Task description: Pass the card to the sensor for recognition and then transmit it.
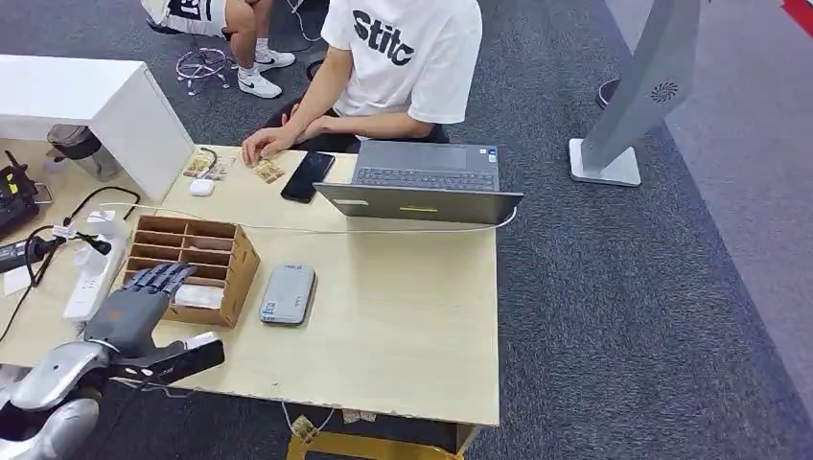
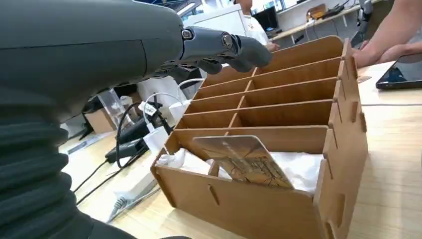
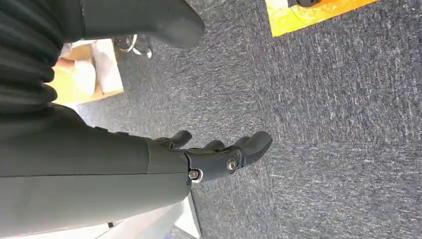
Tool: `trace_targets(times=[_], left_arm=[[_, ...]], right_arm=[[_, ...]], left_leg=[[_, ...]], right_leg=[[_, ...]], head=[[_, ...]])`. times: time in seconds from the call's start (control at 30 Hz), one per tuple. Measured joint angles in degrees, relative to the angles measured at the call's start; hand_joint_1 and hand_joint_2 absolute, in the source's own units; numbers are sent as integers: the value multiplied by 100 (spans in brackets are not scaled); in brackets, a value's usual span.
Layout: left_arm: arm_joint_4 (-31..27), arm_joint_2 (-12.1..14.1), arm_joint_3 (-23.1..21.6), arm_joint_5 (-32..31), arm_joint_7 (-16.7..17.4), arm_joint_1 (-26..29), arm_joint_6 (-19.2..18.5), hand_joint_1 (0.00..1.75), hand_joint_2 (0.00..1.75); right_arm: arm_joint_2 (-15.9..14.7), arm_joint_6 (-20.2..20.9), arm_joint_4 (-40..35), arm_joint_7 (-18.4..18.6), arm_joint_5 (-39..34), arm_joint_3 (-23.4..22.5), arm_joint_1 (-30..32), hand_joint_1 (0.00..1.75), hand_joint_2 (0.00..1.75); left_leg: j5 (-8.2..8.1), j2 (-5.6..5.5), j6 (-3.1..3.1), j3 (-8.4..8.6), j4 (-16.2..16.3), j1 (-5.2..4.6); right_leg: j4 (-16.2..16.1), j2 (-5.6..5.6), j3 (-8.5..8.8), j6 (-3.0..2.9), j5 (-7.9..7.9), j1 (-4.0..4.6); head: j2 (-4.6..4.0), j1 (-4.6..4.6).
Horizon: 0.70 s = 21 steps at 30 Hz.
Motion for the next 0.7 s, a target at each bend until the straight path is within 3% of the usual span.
trace_targets(times=[0.3, 0.4, 0.47, 0.5, 0.53, 0.57, 0.6, 0.7], left_arm=[[278, -85, -2, -50, 55, -183, -15, 35, 175], [376, -96, -2, -87, 63, -236, -15, 58, 175], [457, -122, -4, -125, 74, -285, -15, 87, 175], [499, -133, -4, -133, 85, -310, -15, 87, 175], [542, -149, -6, -149, 105, -337, -15, 103, 175], [581, -164, -9, -170, 114, -362, -13, 140, 175], [615, -177, -13, -179, 120, -386, -11, 152, 175], [744, -230, -26, -234, 133, -453, 26, 159, 175]], right_arm=[[0, 4, -2, 9, 33, 9, -1, 0, 175], [0, 17, 0, 22, 68, 13, -2, 0, 175], [0, 17, 0, 22, 74, 18, -3, 0, 175], [0, 17, -2, 22, 77, 22, -3, 0, 175], [0, 17, -2, 22, 81, 24, -3, 0, 175], [0, 20, 0, 22, 83, 26, -2, 0, 175], [0, 20, 0, 22, 83, 33, -3, 0, 175], [-2, 31, 0, 22, 103, 59, -3, 0, 175]], left_leg=[[0, 0, 0, 1, 0, 0], [0, 0, 0, 1, 0, 0], [0, 0, 0, 1, 0, 0], [0, 0, 0, 1, 0, 0], [0, 0, 0, 1, 0, 0], [0, 0, 0, 1, 0, 0], [0, 0, 0, 1, 0, 0], [0, 0, 0, 0, 0, 0]], right_leg=[[0, 0, 0, 0, 0, 0], [0, 0, -1, 0, 0, 0], [0, 0, 0, 0, 0, 0], [0, 0, 0, 0, 0, 0], [0, 1, 0, 0, 0, 0], [0, 1, 0, 0, 0, 0], [0, 1, 0, 0, 0, 0], [0, 1, 0, 0, 0, 0]], head=[[0, -2], [0, -2], [0, -2], [0, -2], [0, -2], [0, -2], [0, -2], [0, 0]])
